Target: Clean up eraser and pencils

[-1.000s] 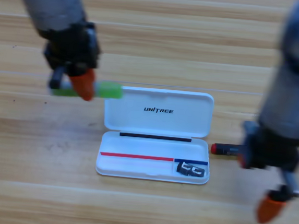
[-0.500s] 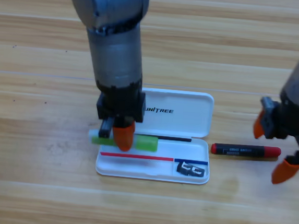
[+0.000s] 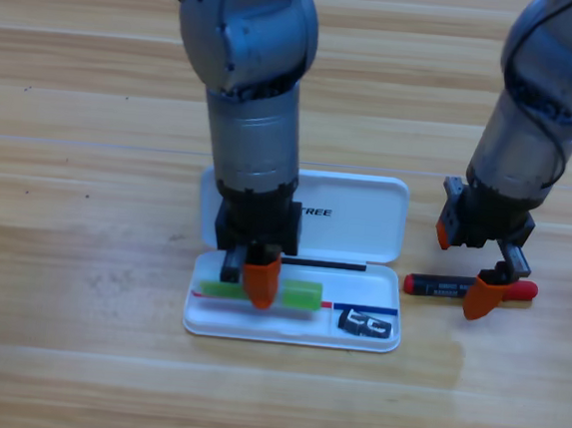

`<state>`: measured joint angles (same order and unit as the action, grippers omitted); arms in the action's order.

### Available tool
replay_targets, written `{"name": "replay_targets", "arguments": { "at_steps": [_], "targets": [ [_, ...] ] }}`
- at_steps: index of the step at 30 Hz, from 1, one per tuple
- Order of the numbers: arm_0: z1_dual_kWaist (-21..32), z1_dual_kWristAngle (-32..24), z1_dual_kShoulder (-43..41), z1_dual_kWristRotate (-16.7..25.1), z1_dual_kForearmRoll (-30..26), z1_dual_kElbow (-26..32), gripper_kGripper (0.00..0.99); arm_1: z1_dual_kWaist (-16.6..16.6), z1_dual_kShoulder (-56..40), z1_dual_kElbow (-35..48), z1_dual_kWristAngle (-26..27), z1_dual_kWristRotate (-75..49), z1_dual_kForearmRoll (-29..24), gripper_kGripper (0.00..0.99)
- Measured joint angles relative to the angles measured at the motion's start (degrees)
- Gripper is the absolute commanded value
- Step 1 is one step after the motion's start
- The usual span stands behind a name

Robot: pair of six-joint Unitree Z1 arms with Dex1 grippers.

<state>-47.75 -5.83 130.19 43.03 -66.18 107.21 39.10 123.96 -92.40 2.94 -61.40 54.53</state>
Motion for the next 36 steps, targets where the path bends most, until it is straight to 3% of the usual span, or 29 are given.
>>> {"name": "replay_targets", "arguments": {
  "at_steps": [3, 5, 7, 15, 16, 20, 22, 24, 28, 33, 36],
  "targets": [
    [-0.1, 0.0, 0.7, -0.2, 0.4, 0.4, 0.000, -0.1, 1.6, -0.7, -0.6, 0.0, -0.1, 0.815],
    [-0.1, 0.0, 1.1, -0.2, 0.6, 0.4, 0.000, -0.2, 2.1, -0.7, -1.0, 0.0, -0.1, 0.808],
    [-0.1, 0.0, 1.2, -0.3, 0.8, 0.4, 0.000, -0.2, 2.2, -0.7, -1.2, 0.0, -0.1, 0.723],
    [-0.1, 0.0, 1.2, -1.2, 0.8, 0.5, 0.000, -0.3, 3.1, -0.8, -2.0, 0.0, -0.2, 0.041],
    [-0.1, 0.0, 1.2, -1.3, 0.8, 0.5, 0.000, -0.3, 3.1, -0.8, -2.2, 0.0, -0.2, 0.000],
    [-0.1, 0.0, 1.2, -1.8, 0.8, 0.5, 0.021, -0.3, 3.1, -0.8, -2.3, 0.0, -0.2, 0.000],
    [-0.1, 0.0, 1.2, -1.8, 0.8, 0.5, 0.170, -0.3, 3.1, -0.8, -2.5, 0.0, -0.2, 0.000],
    [-0.1, -0.1, 1.2, -1.8, 0.8, 0.5, 0.414, -0.3, 3.1, -0.8, -2.9, 0.2, -0.2, 0.000],
    [-0.1, -0.2, 1.2, -1.8, 0.6, 0.4, 0.767, -0.3, 3.0, -0.8, -3.3, 2.0, -0.1, 0.000],
    [-0.1, -0.2, 1.2, -2.4, 0.4, 0.4, 0.973, -0.3, 2.4, -0.7, -3.4, 3.6, 2.8, 0.000],
    [-0.1, -0.2, 1.2, -2.4, 0.3, 0.2, 0.990, -0.3, 1.2, 0.0, -3.4, 3.7, 3.7, 0.000]
  ]
}}
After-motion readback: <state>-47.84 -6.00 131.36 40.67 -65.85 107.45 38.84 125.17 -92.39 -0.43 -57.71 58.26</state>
